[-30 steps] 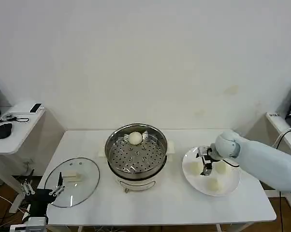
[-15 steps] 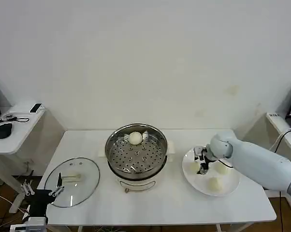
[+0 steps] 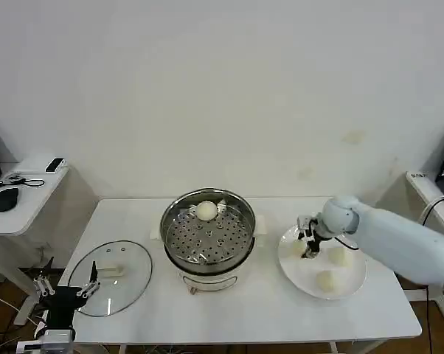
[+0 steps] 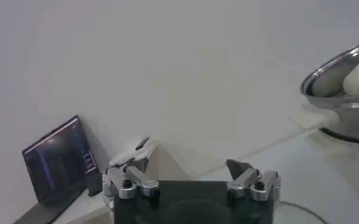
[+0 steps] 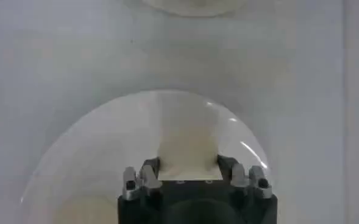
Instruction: Take steamed baozi put them in steamer then cover it.
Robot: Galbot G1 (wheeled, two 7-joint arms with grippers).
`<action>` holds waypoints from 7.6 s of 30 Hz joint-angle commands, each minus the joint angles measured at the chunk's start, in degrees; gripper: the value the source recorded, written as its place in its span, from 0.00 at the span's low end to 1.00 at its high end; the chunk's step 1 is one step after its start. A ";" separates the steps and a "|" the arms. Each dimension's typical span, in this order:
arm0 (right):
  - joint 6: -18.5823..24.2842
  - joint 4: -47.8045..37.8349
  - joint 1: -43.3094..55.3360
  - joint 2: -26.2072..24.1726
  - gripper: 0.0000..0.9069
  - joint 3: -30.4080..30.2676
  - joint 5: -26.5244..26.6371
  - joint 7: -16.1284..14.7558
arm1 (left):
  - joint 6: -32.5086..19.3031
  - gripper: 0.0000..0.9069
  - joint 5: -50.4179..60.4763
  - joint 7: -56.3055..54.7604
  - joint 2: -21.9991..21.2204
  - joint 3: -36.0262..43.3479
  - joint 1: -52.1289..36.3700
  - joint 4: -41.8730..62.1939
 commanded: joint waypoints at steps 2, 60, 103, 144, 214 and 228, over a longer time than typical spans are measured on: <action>-2.65 6.35 16.59 -1.51 0.72 -5.93 9.82 1.02 | 0.19 1.00 0.06 0.06 0.09 0.98 -0.73 0.07; -15.55 -5.62 17.12 36.90 1.00 -14.73 31.32 14.76 | 0.33 1.00 -0.33 0.24 -0.04 -1.30 -1.04 -1.28; 8.47 21.47 -4.71 -24.53 1.00 0.94 -7.56 -5.99 | 1.82 1.00 -3.12 1.39 3.23 1.27 -3.53 2.86; 5.98 7.39 -17.39 -11.91 0.81 9.78 -8.07 -5.73 | 1.48 1.00 -1.13 0.80 1.90 0.54 -2.35 3.88; 25.04 7.67 20.66 29.35 0.69 -17.32 -3.33 -9.14 | 1.42 1.00 -1.79 0.61 -0.33 -3.59 -1.16 1.38; 27.90 8.79 20.66 26.99 0.73 -17.59 -4.78 -10.14 | 1.39 1.00 -1.72 0.53 -0.61 -3.12 -1.31 1.43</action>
